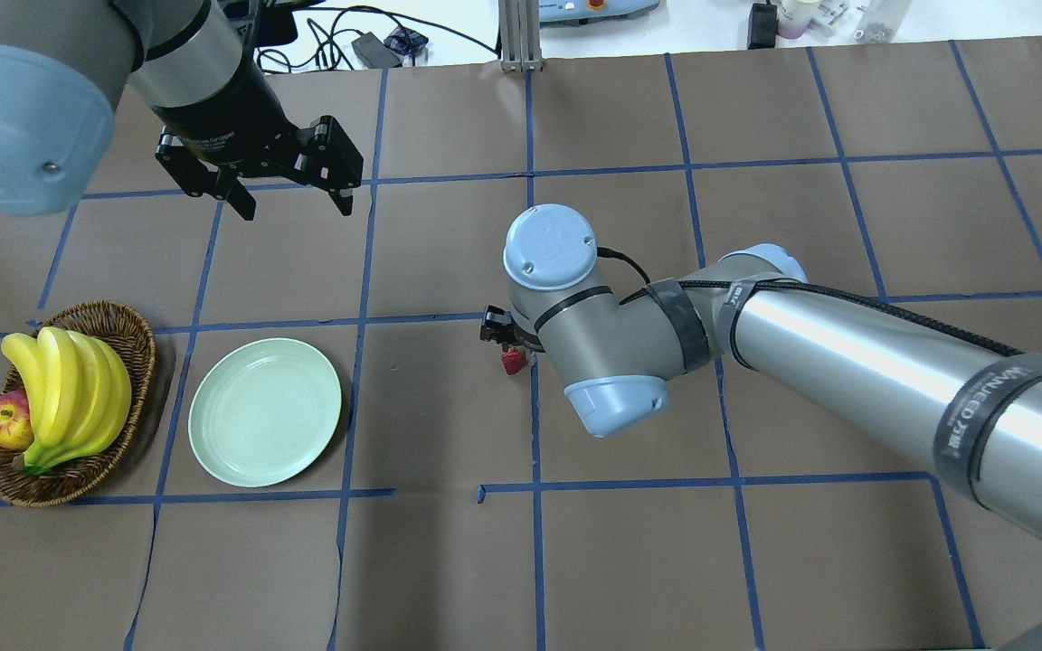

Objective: Collect all strawberries into plate
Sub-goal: 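Carry the strawberry toward the plate and release it on the table, then grasp one strawberry of the pair with the right gripper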

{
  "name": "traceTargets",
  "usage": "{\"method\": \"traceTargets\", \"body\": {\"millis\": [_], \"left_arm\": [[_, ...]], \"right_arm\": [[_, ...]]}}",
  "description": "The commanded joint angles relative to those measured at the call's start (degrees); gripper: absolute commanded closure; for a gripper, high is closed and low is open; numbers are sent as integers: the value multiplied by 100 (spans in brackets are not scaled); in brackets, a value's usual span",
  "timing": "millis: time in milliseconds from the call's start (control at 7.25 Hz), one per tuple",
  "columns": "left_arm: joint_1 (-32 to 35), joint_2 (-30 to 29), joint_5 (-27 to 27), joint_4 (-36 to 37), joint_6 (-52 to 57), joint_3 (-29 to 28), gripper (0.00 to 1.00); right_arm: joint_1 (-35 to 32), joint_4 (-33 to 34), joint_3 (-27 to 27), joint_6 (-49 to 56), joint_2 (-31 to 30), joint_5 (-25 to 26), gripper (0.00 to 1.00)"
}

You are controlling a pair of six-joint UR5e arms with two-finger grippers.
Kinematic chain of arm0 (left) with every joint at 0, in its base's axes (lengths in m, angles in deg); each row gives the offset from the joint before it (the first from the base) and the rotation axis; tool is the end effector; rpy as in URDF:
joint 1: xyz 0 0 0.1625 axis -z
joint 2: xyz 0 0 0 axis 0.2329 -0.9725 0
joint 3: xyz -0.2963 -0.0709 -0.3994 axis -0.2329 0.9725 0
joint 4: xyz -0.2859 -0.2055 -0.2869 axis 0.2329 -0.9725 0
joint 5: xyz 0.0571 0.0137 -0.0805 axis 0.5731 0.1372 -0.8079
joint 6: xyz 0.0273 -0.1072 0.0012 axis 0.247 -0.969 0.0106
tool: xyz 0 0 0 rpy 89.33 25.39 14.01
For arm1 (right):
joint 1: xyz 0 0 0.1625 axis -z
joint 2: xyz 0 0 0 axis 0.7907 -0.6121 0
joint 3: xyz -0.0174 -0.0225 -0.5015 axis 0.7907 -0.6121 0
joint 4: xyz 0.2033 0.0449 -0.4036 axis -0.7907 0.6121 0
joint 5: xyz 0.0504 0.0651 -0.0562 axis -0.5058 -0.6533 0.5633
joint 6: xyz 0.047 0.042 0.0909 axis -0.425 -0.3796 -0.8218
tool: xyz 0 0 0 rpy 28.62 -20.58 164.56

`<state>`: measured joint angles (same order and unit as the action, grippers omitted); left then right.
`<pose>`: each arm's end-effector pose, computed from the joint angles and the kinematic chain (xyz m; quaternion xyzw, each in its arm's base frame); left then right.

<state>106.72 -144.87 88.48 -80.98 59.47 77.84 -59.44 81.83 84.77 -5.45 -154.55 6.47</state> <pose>-0.1695 -0.5489 0.5480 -0.0112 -0.9995 0.0201 0.0232 0.3535 -0.5307 0.2382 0.1150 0.9920 -0.0474 0.0204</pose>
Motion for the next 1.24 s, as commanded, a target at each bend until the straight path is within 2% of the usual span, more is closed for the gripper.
{"method": "traceTargets", "body": {"millis": [0,690,828,966,1103], "left_arm": [[0,-8,0,-8,-8,6,0],[0,-17,0,18,-17,67,0],[0,-8,0,18,-17,68,0],[0,-8,0,27,-17,68,0],[0,-17,0,18,-17,68,0]], "right_arm": [[961,-283,13,692,-190,-34,0],[1001,121,57,862,170,-25,1],[1001,122,153,854,205,-26,18],[1001,148,215,853,223,-26,48],[1001,166,216,853,223,-26,69]]}}
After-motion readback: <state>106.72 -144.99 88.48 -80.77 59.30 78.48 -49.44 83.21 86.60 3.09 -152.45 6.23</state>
